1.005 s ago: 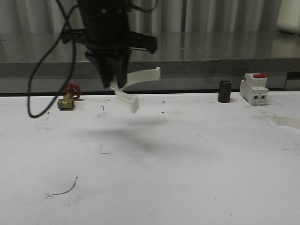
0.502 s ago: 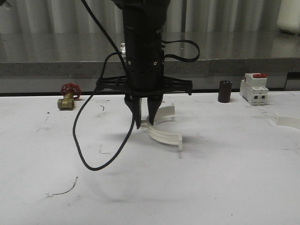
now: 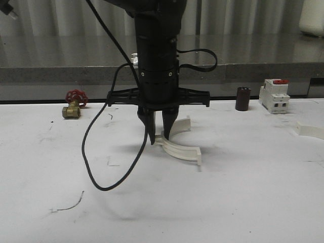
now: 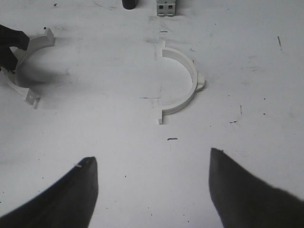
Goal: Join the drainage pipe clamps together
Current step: 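Lower the clamp half onto the table center with the left gripper, then open the left gripper and raise it away from the clamp half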
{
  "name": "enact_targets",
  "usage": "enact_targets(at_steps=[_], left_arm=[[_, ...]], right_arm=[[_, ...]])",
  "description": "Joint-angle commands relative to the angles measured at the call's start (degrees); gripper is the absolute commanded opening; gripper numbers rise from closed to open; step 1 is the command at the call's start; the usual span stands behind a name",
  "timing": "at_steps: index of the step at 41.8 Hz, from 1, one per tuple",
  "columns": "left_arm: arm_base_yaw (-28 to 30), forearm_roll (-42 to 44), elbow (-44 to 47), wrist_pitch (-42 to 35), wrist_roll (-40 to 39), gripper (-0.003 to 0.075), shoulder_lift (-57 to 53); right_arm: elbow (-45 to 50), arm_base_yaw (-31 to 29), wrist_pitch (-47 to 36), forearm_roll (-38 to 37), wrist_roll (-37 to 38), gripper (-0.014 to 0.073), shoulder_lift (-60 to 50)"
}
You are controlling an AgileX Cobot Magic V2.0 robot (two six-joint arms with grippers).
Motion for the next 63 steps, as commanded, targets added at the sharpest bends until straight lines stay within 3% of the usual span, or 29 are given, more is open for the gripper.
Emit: enact_targets(at_steps=[1,41,47,63], left_arm=[[-0.5,0.0,-1.8,-0.6,-0.4,0.0026,-3.2],[-0.5,-1.5,-2.0,-2.2,3.7,0.0347,-3.5],[-0.5,0.2,-2.0,-2.4,4.0,0.0347,-5.7],[-0.5,2.1,-1.9,-1.8,26.2,0.0347,-21.2]], right_arm=[[-1.8,-0.1,-3.2,-0.7,-0.2,0.0525,0.7],[-1.8,-0.1,-3.2,-0.7,-0.2,0.0525,0.7],[-1.8,-0.1,-3.2,-0.7,-0.2,0.0525,0.7],[-1.8,-0.1,-3.2,-0.7,-0.2,0.0525,0.7]])
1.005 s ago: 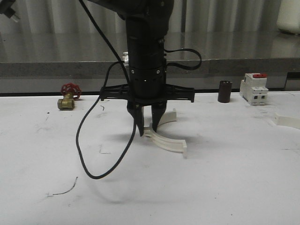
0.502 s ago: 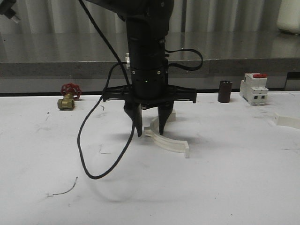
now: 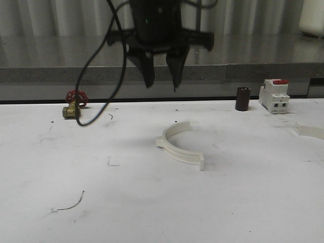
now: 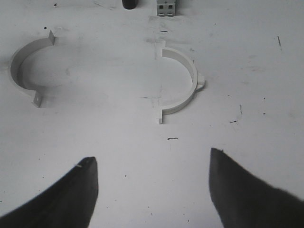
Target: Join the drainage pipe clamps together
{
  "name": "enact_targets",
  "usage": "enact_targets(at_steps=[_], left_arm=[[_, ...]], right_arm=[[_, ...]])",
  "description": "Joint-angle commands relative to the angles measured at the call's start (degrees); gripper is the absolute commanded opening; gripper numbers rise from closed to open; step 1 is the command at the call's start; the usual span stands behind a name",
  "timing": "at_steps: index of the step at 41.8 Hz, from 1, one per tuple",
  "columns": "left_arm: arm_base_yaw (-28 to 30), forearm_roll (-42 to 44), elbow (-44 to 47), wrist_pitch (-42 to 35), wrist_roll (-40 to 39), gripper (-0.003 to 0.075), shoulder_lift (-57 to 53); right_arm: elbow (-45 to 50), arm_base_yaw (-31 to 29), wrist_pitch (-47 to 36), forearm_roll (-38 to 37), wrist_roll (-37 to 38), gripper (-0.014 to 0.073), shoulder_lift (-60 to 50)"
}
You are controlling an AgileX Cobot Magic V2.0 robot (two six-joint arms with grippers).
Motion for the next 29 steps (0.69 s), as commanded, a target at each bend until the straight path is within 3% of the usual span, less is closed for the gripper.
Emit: enact_targets(at_steps=[1,7,13,29], left_arm=[[-0.4,1.5,-1.5,-1.0,6.2,0.0347,-10.0],[-0.4,0.8,1.5,-2.8,12.8,0.0347,-19.1],[-0.4,0.6,8.5,-7.5,14.5,0.0347,-27.8],[-0.4,0.3,37.5,-20.6,15.7,0.0347,-51.9]], right_arm=[[-1.8,-0.1,-3.2,-0.7,-0.2,0.0525,0.7],[-1.8,-0.1,-3.2,-0.7,-0.2,0.0525,0.7],[-1.8,-0.1,-3.2,-0.7,-0.2,0.0525,0.7],[-1.8,-0.1,-3.2,-0.7,-0.2,0.0525,0.7]])
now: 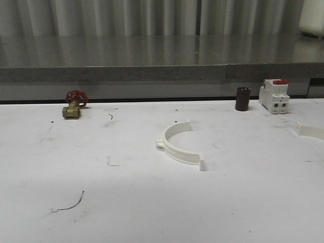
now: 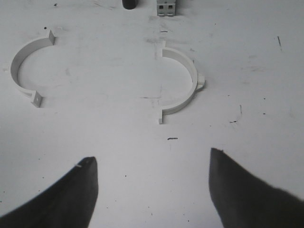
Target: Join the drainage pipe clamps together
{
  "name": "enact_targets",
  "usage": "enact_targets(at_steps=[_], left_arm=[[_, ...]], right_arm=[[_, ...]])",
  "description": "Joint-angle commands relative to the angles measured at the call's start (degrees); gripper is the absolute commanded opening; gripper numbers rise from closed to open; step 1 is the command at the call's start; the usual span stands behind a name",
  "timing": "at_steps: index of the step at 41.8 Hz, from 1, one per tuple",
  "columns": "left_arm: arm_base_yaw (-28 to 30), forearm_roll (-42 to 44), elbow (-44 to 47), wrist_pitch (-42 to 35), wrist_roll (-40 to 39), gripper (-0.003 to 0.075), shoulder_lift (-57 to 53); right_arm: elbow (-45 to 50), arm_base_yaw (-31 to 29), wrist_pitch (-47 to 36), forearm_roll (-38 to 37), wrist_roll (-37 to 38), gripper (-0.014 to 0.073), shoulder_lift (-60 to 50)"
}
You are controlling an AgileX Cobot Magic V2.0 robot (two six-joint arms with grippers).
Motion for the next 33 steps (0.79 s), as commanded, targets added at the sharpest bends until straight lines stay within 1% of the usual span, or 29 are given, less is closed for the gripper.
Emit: enact_targets(at_steps=[1,9,14,17,24,28,33], left_arm=[[-0.4,0.0,5.9,-7.7,0.1,0.0347,-8.2],[-0.4,-0.7,20.4,-11.9,0.6,0.0347,-19.7],[-0.4,-7.4,28.1,-13.1,7.0,0.0347,-27.3],[-0.4,-10.9,32.0,-13.0,9.1,0.0347,-32.1],[-0.4,-12.5,38.3,-13.1,9.1,0.0347,-40.2],[-0.4,-12.6,40.1,-13.1,9.1,0.0347,-42.7],[-0.4,-12.6,40.5,-13.1,9.1,0.0347,-43.3]], right_arm=[[-1.8,-0.1,-3.2,-0.7,-0.2,0.0525,0.7],[-1.8,-0.1,-3.2,-0.7,-0.2,0.0525,0.7],[-1.8,-0.1,-3.2,-0.7,-0.2,0.0525,0.7],[-1.8,-0.1,-3.2,-0.7,-0.2,0.0525,0.7],[-1.8,-0.1,-3.2,-0.7,-0.2,0.0525,0.7],[-1.8,-0.1,-3.2,-0.6,-0.2,0.0525,0.7],[-1.8,-0.1,-3.2,-0.6,-0.2,0.0525,0.7]])
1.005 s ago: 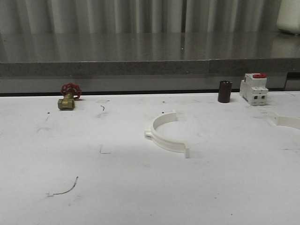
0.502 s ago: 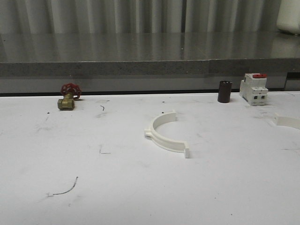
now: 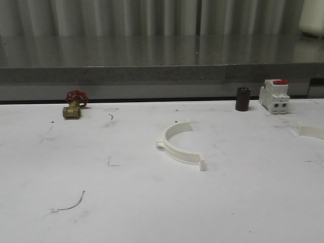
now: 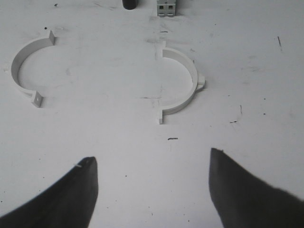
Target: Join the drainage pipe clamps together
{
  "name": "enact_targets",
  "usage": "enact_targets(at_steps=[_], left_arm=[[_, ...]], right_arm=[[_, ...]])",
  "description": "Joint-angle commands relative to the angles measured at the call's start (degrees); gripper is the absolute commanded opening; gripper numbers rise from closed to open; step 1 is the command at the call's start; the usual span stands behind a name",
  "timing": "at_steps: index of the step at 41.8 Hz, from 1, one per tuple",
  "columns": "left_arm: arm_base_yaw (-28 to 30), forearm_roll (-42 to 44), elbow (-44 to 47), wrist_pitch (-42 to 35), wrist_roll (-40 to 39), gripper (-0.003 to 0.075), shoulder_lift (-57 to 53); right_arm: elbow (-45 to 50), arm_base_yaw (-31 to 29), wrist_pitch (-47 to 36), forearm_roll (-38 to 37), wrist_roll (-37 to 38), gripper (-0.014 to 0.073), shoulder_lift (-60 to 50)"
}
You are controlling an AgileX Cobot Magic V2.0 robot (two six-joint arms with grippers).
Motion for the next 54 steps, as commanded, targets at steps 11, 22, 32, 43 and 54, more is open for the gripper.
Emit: enact_targets(at_steps=[11,22,32,43,54], left_arm=[[-0.4,-0.9,-1.3,-4.4,0.1,0.0347,-0.2],[-0.4,-0.9,-1.3,-4.4,0.1,0.0347,-0.2],[-0.4,-0.9,-1.3,-4.4,0.1,0.0347,-0.2],[-0.4,-0.9,-1.3,-4.4,0.1,0.0347,-0.2],[-0.4,-0.9,-1.3,-4.4,0.1,0.0347,-0.2]], right_arm=[[-1.8,-0.1,-3.1,0.5,-0.2,0.0525,0.7],[-5.4,-0.1,-1.9,-2.8,-0.2,0.0525,3.2],[-14.3,-0.3,5.5,-8.0,-0.2,0.0525,17.8],[-23.9,-8.9,9.7,-1.4,-2.0,0.0525,38.3],[-29.4,-13.4,7.1,4.7,-9.7,0.0525,54.2]])
